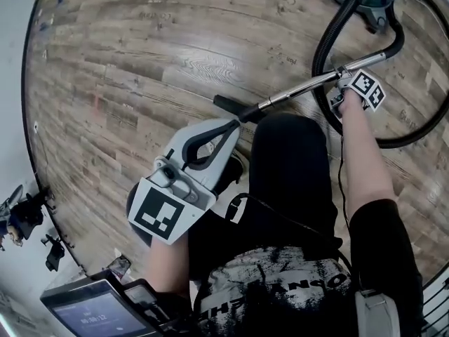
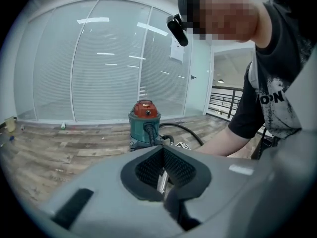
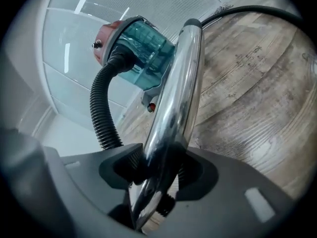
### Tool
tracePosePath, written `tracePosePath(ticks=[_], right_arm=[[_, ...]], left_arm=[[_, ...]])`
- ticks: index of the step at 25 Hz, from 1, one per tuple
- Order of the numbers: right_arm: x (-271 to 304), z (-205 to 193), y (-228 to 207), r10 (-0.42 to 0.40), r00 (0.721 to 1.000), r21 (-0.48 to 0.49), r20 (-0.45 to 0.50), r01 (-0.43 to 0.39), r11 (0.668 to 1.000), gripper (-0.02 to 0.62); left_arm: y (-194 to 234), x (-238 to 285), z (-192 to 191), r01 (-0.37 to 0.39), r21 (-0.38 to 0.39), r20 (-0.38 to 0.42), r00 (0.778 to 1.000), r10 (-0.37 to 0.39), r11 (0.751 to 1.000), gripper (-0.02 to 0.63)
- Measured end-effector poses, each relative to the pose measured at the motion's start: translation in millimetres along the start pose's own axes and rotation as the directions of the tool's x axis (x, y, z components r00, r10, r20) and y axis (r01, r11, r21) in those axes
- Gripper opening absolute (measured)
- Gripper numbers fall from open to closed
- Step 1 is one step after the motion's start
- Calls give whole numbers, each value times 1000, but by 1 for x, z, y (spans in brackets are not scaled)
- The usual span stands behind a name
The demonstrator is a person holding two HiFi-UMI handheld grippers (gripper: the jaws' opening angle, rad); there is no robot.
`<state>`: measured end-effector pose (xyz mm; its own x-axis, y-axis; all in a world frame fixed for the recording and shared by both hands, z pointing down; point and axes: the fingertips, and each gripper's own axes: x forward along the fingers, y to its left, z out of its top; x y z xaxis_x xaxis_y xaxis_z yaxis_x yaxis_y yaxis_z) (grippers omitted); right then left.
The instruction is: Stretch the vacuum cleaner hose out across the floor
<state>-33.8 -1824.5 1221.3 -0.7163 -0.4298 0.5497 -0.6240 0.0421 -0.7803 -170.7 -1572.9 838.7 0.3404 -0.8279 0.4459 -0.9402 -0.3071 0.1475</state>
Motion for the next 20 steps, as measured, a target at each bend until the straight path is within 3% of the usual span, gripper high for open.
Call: tracePosePath(ticks=[5, 11, 16, 20], right_arm=[[12, 2, 2, 18, 1000, 37, -24, -17, 999, 172], [5, 5, 9, 102, 988, 155, 114, -119, 981, 124], [-16, 6, 23, 156, 968, 149, 197, -187, 971, 121], [-33, 8, 53, 227, 938, 71, 263, -254, 965, 118]], left_arm=[[6, -8, 0, -23, 4, 30, 999, 23, 1000, 2], [6, -24, -15, -43, 6, 10, 999, 43, 999, 2], [9, -33, -11, -65, 8, 26, 998, 65, 998, 2], [7, -36, -13, -59, 35, 21, 998, 59, 998, 2]])
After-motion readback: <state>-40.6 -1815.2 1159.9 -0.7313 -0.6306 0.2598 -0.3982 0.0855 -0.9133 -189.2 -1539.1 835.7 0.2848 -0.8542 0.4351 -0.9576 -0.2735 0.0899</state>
